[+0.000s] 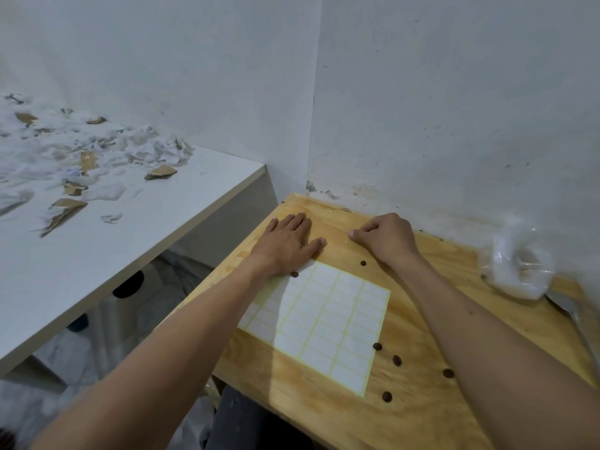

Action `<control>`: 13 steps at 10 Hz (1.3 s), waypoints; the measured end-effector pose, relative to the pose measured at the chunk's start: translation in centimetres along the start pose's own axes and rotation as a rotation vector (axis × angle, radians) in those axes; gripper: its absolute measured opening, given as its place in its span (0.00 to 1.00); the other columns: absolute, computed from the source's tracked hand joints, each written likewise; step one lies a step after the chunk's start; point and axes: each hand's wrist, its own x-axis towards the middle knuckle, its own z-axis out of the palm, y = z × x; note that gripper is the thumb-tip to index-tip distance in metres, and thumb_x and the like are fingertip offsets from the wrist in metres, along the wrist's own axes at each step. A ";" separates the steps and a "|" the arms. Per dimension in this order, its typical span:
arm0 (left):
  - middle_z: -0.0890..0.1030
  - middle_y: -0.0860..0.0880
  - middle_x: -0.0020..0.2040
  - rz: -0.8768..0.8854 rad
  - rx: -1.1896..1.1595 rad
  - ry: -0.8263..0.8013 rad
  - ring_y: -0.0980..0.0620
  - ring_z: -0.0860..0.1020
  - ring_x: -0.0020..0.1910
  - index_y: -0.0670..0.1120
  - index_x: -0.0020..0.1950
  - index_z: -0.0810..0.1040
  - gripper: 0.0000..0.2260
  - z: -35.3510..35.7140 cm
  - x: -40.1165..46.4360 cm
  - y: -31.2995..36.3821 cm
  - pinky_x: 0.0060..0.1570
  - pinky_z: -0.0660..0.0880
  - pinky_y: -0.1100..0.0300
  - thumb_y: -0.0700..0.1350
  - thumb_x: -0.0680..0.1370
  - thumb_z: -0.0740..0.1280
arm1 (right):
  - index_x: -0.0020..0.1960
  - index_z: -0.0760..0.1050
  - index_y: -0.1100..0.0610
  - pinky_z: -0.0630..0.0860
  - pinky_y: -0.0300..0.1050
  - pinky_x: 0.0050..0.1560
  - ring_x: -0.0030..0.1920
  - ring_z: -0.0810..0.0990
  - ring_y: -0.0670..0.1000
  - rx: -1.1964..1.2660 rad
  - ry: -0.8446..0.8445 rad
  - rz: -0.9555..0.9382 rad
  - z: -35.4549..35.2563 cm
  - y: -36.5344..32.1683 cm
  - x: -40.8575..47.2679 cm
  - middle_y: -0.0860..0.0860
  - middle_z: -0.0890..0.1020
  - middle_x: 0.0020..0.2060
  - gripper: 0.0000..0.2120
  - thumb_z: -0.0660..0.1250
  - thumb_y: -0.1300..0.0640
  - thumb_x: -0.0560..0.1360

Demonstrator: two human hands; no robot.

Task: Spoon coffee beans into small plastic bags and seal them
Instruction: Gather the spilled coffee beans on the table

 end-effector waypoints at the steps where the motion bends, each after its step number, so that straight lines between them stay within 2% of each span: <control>1: 0.50 0.49 0.84 0.000 -0.007 0.001 0.50 0.48 0.83 0.48 0.84 0.52 0.36 0.0 0.0 -0.1 0.79 0.43 0.48 0.68 0.82 0.45 | 0.44 0.87 0.56 0.72 0.42 0.44 0.42 0.79 0.47 -0.008 -0.003 -0.002 0.2 -0.4 -0.1 0.49 0.83 0.39 0.07 0.76 0.52 0.75; 2: 0.50 0.49 0.84 0.008 -0.004 -0.001 0.50 0.48 0.83 0.48 0.83 0.52 0.36 -0.1 0.0 -0.2 0.79 0.42 0.48 0.68 0.82 0.45 | 0.34 0.77 0.53 0.68 0.42 0.32 0.28 0.71 0.49 0.159 -0.044 0.159 -0.3 -1.2 -0.4 0.50 0.76 0.29 0.10 0.71 0.52 0.74; 3: 0.50 0.48 0.84 0.011 -0.008 0.003 0.50 0.48 0.83 0.47 0.84 0.52 0.36 0.0 -0.1 -0.2 0.79 0.42 0.48 0.68 0.82 0.45 | 0.39 0.70 0.58 0.62 0.38 0.22 0.23 0.64 0.49 0.674 -0.183 0.429 -1.4 -1.2 -0.2 0.52 0.71 0.30 0.05 0.58 0.58 0.71; 4: 0.50 0.48 0.84 0.013 -0.003 -0.004 0.50 0.47 0.83 0.47 0.84 0.52 0.35 0.0 -0.1 -0.2 0.79 0.42 0.48 0.68 0.82 0.45 | 0.40 0.73 0.60 0.60 0.37 0.19 0.23 0.65 0.48 0.722 -0.245 0.449 -2.1 -0.5 -0.8 0.52 0.73 0.31 0.10 0.58 0.55 0.73; 5: 0.49 0.49 0.84 0.006 -0.002 -0.009 0.50 0.47 0.83 0.47 0.84 0.52 0.36 -0.1 -0.1 -0.1 0.80 0.42 0.47 0.68 0.82 0.45 | 0.40 0.83 0.57 0.68 0.40 0.28 0.27 0.72 0.47 0.308 -0.180 0.233 -2.4 0.3 -2.2 0.47 0.79 0.33 0.18 0.71 0.42 0.72; 6: 0.50 0.49 0.84 0.005 0.000 -0.014 0.50 0.47 0.83 0.47 0.84 0.52 0.35 -0.1 0.0 -0.1 0.79 0.42 0.47 0.68 0.82 0.45 | 0.40 0.87 0.49 0.73 0.42 0.40 0.41 0.80 0.43 0.055 -0.199 -0.024 -2.6 1.3 -3.3 0.42 0.85 0.38 0.15 0.79 0.37 0.66; 7: 0.50 0.49 0.84 -0.005 -0.009 -0.001 0.51 0.48 0.83 0.47 0.83 0.53 0.35 0.0 0.0 0.0 0.79 0.43 0.48 0.67 0.82 0.46 | 0.41 0.87 0.45 0.68 0.39 0.38 0.40 0.77 0.41 0.012 -0.213 -0.113 -2.8 1.9 -4.1 0.41 0.81 0.36 0.10 0.82 0.42 0.65; 9: 0.50 0.48 0.84 -0.001 -0.009 0.001 0.50 0.48 0.83 0.47 0.84 0.53 0.35 0.0 -0.1 0.1 0.79 0.43 0.48 0.67 0.83 0.45 | 0.38 0.87 0.46 0.65 0.38 0.35 0.32 0.76 0.36 0.034 -0.138 -0.166 -2.5 2.6 -4.5 0.36 0.78 0.24 0.07 0.82 0.45 0.67; 10: 0.50 0.49 0.84 0.004 -0.024 0.002 0.51 0.48 0.83 0.47 0.83 0.53 0.35 -0.1 -0.1 0.1 0.79 0.42 0.48 0.67 0.83 0.46 | 0.38 0.85 0.50 0.69 0.36 0.35 0.38 0.78 0.37 0.000 -0.161 -0.124 -2.6 2.0 -4.7 0.39 0.82 0.33 0.11 0.79 0.44 0.70; 11: 0.53 0.49 0.84 0.010 -0.077 0.009 0.50 0.50 0.82 0.47 0.83 0.57 0.34 -0.5 -0.3 0.1 0.79 0.43 0.48 0.66 0.83 0.49 | 0.40 0.77 0.59 0.65 0.36 0.24 0.25 0.70 0.44 0.508 -0.319 0.195 -3.0 1.3 -4.8 0.45 0.74 0.26 0.13 0.75 0.51 0.75; 12: 0.69 0.47 0.75 0.040 -0.157 0.013 0.45 0.61 0.78 0.47 0.69 0.72 0.25 -1.3 -0.5 -0.1 0.77 0.51 0.45 0.64 0.83 0.53 | 0.41 0.69 0.56 0.61 0.36 0.19 0.25 0.65 0.45 0.967 -0.490 0.422 -3.1 0.1 -5.1 0.49 0.70 0.29 0.08 0.67 0.59 0.76; 13: 0.72 0.47 0.63 0.079 -0.075 -0.013 0.43 0.65 0.75 0.46 0.58 0.72 0.21 -2.1 -0.5 -0.6 0.76 0.54 0.42 0.62 0.84 0.52 | 0.44 0.74 0.60 0.64 0.36 0.20 0.25 0.68 0.46 0.930 -0.531 0.375 -2.0 -1.6 -6.3 0.52 0.74 0.30 0.04 0.68 0.60 0.75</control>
